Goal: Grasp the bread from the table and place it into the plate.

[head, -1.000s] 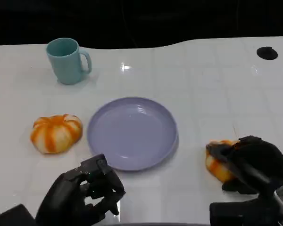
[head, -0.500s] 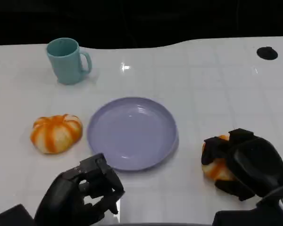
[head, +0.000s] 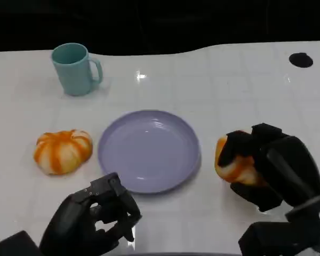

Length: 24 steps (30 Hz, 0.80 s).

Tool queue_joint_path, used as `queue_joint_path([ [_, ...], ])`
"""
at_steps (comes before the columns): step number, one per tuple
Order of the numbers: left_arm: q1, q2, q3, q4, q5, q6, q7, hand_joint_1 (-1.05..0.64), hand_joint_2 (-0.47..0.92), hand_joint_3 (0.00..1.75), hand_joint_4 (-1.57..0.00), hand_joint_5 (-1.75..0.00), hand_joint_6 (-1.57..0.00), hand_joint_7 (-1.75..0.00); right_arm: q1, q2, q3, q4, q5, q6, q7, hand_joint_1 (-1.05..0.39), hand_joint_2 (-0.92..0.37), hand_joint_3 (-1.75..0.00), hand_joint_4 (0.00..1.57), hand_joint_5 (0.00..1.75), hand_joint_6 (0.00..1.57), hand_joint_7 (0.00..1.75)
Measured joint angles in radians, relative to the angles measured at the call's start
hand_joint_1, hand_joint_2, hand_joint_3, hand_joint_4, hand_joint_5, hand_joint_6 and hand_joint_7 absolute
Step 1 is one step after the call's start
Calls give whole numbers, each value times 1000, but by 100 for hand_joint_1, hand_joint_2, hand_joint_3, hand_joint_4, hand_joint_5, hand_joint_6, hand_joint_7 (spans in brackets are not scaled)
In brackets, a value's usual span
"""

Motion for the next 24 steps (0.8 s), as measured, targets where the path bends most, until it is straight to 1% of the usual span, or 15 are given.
queue_joint_path([
  [3,-1,0,-3,0,4,0,1,-53,92,31,-69,-175,-59,-158,-34,49,5,-6,27,0,39,-17,-19,-150,101,175,82,158],
  [5,-1,0,-4,0,10,1,2,-53,92,31,-69,-175,-59,-157,-64,80,11,8,37,0,52,-17,-19,-150,99,175,82,157],
  [7,-1,-1,-4,0,11,1,2,-52,92,31,-69,-175,-59,-157,-100,113,23,42,40,0,62,-16,-20,-150,98,175,80,161],
  [12,1,-1,-4,0,12,0,2,-52,92,32,-68,-175,-59,-158,-181,182,37,170,49,-9,63,-14,-25,-149,97,175,75,170],
  [17,0,-1,-5,3,13,-3,2,-52,92,32,-68,-175,-59,-159,-269,252,57,314,69,-11,64,-13,-26,-144,96,175,71,172],
  [20,0,-1,-5,4,16,-4,2,-52,92,32,-68,-175,-59,-159,-331,291,62,417,77,-17,60,-14,-27,-143,96,175,71,170],
  [23,0,-1,-6,8,19,-8,2,-52,92,32,-68,-175,-59,-159,-392,326,64,518,82,-13,52,-14,-29,-140,93,175,71,165],
  [24,0,-1,-6,11,20,-10,2,-52,92,32,-68,-175,-59,-159,-408,337,64,549,86,-10,50,-14,-30,-138,92,175,72,160],
])
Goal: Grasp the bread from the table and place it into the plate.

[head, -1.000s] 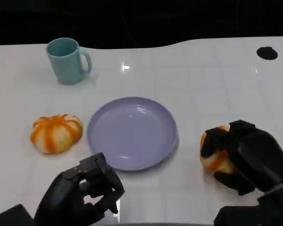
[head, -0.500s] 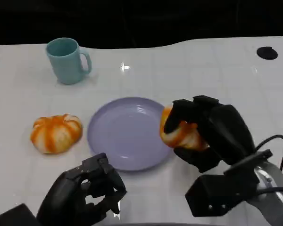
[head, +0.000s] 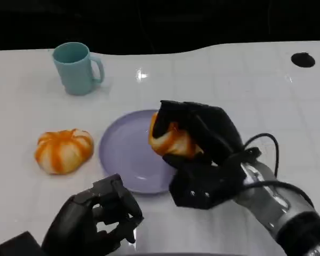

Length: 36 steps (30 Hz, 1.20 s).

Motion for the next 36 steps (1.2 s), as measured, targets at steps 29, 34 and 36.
queue_joint_path([
  [29,-6,-6,-8,23,0,-18,0,-53,92,32,-67,-175,-59,-158,59,-122,70,-245,40,153,423,-69,-92,-31,2,8,11,1],
  [34,-9,-6,-9,29,0,-25,0,-54,92,31,-68,-175,-59,-158,169,-168,35,-388,79,129,429,-66,-92,-27,7,14,14,2],
  [36,-10,-7,-9,29,0,-25,0,-54,92,31,-69,-175,-60,-158,213,-186,19,-433,89,103,418,-64,-92,-24,4,26,15,3],
])
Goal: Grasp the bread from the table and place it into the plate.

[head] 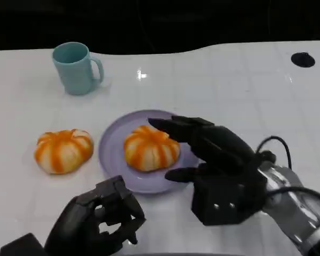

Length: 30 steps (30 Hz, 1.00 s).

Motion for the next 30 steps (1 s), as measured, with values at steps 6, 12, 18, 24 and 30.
queue_joint_path([
  [6,-2,-1,0,3,0,0,0,-55,92,31,-69,-175,-60,-157,132,-57,-66,-129,50,-79,-18,-56,-92,-18,0,67,25,10],
  [12,-1,-2,-1,2,-1,0,0,-54,92,31,-69,-175,-59,-156,246,-125,-113,-213,51,-153,-41,-41,-91,-7,17,96,43,24],
  [18,4,-3,-2,-5,-3,12,0,-55,92,29,-69,-175,-60,-155,352,-146,-176,-265,53,-203,-100,-12,-90,-5,57,113,76,40],
  [24,5,-3,-1,-7,-4,12,0,-55,92,30,-69,-175,-60,-155,417,-139,-224,-281,60,-225,-170,2,-48,-101,70,145,79,89],
  [30,5,-3,-1,-8,-4,12,0,-53,92,31,-69,-175,-60,-155,452,-141,-252,-314,58,-233,-181,3,-36,-125,73,174,65,139],
])
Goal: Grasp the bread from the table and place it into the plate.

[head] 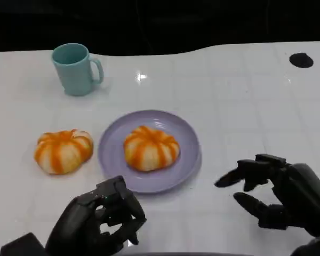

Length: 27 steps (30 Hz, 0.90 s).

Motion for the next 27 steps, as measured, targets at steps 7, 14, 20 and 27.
queue_joint_path([
  [7,0,1,0,-12,0,0,0,-54,92,30,-69,-175,-60,-156,63,-18,-11,-84,-34,64,28,1,-35,-124,73,175,64,146],
  [14,2,4,2,-16,-3,8,0,-51,92,30,-69,-175,-60,-156,92,-15,-10,-102,-43,124,38,0,-35,-127,72,175,61,148],
  [20,5,12,10,-23,-9,18,0,-51,92,30,-69,-175,-60,-156,105,-5,-5,-102,-29,124,46,0,-33,-128,74,175,59,153],
  [27,6,18,19,-23,-9,18,0,-51,92,30,-69,-175,-59,-156,110,-5,3,-103,-54,124,43,-1,-31,-129,77,175,59,155],
])
